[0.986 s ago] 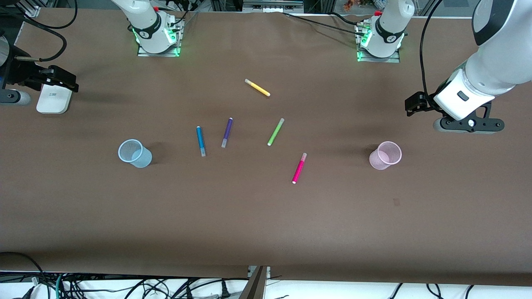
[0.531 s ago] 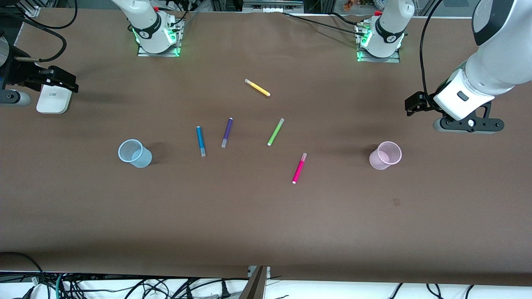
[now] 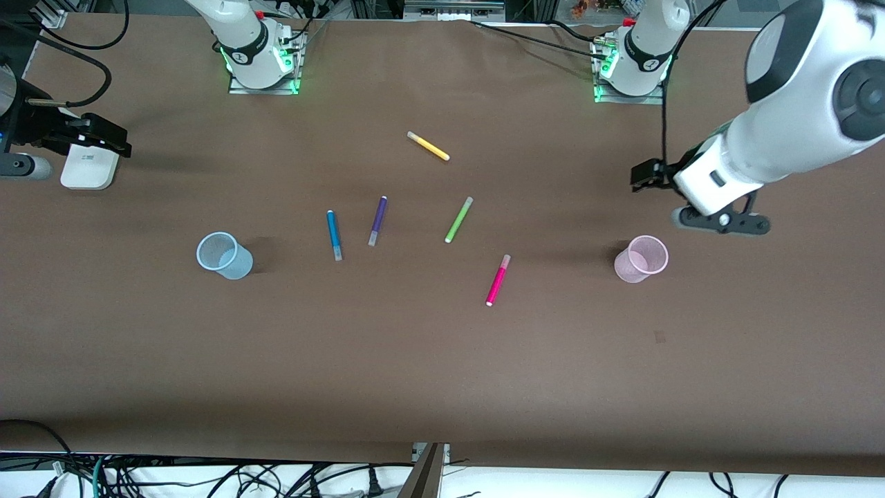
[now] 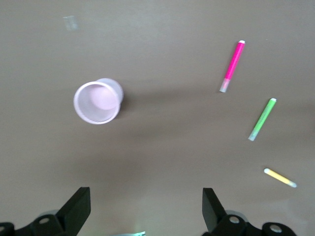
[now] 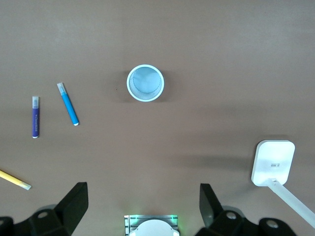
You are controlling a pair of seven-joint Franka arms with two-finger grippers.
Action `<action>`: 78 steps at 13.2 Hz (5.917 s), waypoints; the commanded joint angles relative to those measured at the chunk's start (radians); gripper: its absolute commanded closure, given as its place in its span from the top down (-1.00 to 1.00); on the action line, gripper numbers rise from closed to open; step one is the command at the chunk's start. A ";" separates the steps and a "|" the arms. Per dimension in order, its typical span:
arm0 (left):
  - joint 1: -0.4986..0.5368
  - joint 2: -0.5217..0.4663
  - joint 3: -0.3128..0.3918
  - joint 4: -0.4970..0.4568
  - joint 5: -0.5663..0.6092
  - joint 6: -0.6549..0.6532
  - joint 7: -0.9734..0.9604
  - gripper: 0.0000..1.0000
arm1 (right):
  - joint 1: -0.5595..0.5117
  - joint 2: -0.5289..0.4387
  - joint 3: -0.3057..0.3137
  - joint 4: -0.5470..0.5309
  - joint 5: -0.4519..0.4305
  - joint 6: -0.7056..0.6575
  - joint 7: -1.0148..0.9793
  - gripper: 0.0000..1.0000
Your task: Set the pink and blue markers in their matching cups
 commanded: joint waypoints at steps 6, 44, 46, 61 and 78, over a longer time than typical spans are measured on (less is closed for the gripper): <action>-0.105 0.203 0.006 0.040 -0.011 0.199 0.007 1.00 | 0.193 0.161 0.008 0.026 0.009 0.011 0.010 1.00; -0.298 0.570 0.021 0.035 0.106 0.761 -0.095 -1.00 | 0.403 0.510 -0.003 -0.366 0.012 1.026 0.032 -0.78; -0.258 0.489 0.026 0.035 0.103 0.661 -0.100 -1.00 | 0.395 0.470 -0.006 -0.337 0.012 1.017 -0.043 -0.78; 0.139 0.226 0.020 -0.089 0.057 0.377 0.998 -1.00 | 0.189 0.376 -0.054 -0.040 0.335 0.581 -1.130 -0.78; 0.288 0.183 0.014 -0.428 -0.489 0.549 1.853 1.00 | -0.054 0.382 -0.061 -0.236 0.734 0.434 -1.887 -0.78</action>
